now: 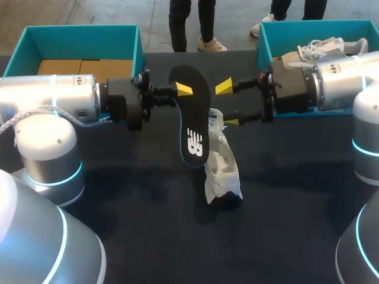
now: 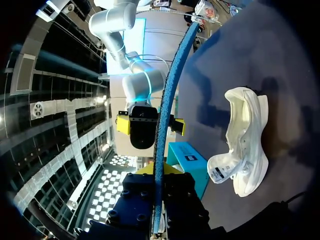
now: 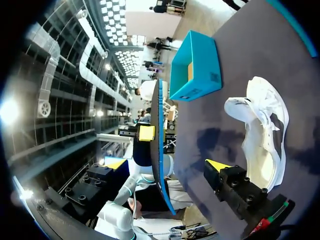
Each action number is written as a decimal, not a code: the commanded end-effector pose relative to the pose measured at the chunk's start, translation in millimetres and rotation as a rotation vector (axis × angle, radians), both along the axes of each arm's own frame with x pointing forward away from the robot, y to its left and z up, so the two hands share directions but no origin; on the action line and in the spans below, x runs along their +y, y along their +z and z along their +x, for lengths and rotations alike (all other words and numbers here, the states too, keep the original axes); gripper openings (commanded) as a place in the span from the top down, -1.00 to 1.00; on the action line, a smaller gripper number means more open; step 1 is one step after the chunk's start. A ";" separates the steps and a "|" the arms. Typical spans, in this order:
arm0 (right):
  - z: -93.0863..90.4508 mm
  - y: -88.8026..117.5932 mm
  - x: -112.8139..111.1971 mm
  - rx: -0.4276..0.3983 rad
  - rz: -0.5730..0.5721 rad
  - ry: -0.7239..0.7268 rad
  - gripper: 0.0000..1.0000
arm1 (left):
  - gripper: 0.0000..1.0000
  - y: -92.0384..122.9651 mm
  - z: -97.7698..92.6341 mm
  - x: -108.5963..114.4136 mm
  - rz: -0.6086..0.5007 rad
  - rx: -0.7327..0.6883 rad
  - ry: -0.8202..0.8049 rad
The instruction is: Take the shoe out of the shoebox, open the shoe tongue, remove and reinsert the insole, then place the shoe into the shoebox
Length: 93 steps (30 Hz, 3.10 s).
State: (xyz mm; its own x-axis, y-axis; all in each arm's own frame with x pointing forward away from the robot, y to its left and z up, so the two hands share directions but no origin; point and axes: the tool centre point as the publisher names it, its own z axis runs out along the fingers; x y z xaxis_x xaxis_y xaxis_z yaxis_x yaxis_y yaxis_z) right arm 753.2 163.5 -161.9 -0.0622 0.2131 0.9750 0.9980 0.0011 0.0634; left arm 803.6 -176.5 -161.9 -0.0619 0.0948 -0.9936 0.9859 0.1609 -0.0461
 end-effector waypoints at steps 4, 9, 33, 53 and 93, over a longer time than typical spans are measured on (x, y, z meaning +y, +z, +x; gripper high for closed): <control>-0.7 0.4 1.0 0.001 -0.005 -0.001 -1.00 | 1.00 -0.1 0.1 -0.6 0.001 -0.001 0.001; -1.3 0.9 -1.7 0.012 -0.004 -0.013 -1.00 | 1.00 -0.3 0.5 2.2 -0.005 0.020 -0.005; -21.0 -10.3 -42.2 0.179 -0.155 -0.153 -1.00 | 1.00 -2.8 -15.3 11.9 0.070 0.480 -0.166; -40.5 -42.8 -61.9 0.278 -0.257 -0.207 -1.00 | 1.00 -26.0 -49.4 -7.2 0.011 0.739 -0.226; -46.3 -52.2 -62.7 0.311 -0.268 -0.180 -1.00 | 1.00 -29.2 -53.1 -9.2 0.002 0.776 -0.223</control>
